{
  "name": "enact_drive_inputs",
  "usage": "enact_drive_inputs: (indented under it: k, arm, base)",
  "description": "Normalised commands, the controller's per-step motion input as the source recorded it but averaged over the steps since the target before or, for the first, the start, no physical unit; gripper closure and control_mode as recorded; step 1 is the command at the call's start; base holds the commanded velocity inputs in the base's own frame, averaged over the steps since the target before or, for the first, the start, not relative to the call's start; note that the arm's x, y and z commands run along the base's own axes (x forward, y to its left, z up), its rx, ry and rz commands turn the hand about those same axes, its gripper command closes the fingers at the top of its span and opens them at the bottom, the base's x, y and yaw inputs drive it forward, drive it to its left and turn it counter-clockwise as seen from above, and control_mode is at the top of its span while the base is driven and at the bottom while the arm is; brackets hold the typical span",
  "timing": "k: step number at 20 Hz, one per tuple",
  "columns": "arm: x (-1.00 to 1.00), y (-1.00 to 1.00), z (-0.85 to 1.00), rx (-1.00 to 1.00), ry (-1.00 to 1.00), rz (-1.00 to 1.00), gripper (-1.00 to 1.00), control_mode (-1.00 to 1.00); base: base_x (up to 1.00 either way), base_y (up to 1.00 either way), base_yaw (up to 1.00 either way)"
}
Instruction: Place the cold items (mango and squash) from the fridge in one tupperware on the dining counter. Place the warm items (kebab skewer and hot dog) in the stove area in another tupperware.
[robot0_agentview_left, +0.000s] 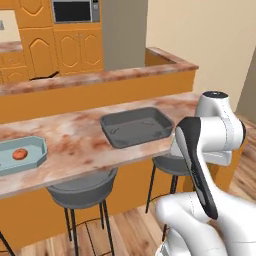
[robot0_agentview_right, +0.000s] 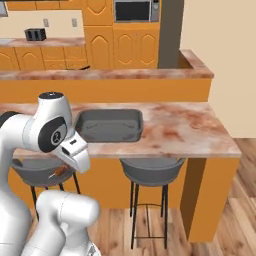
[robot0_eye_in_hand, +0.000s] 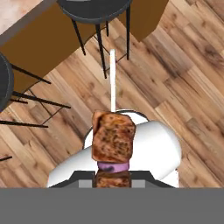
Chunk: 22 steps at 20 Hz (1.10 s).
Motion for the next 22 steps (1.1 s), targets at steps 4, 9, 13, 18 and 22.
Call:
enact_drive_inputs:
  k: [4, 9, 13, 18, 22]
  arm:
    - [0.00, 0.00, 0.00, 0.00, 0.00, 0.00, 1.00, 1.00]
    - [0.00, 0.00, 0.00, 0.00, 0.00, 0.00, 1.00, 1.00]
    - [0.00, 0.00, 0.00, 0.00, 0.00, 0.00, 1.00, 1.00]
    - [0.25, -0.01, 0.00, 0.00, 0.00, 0.03, 1.00, -1.00]
    - [0.85, -0.32, 0.00, 0.00, 0.01, 0.23, 1.00, -1.00]
  base:
    - [0.74, 0.01, 0.21]
    - [0.73, -0.11, 0.14]
    - [0.26, -0.24, 0.07]
    - [0.00, -0.03, 0.00]
    - [0.00, 0.00, 0.00]
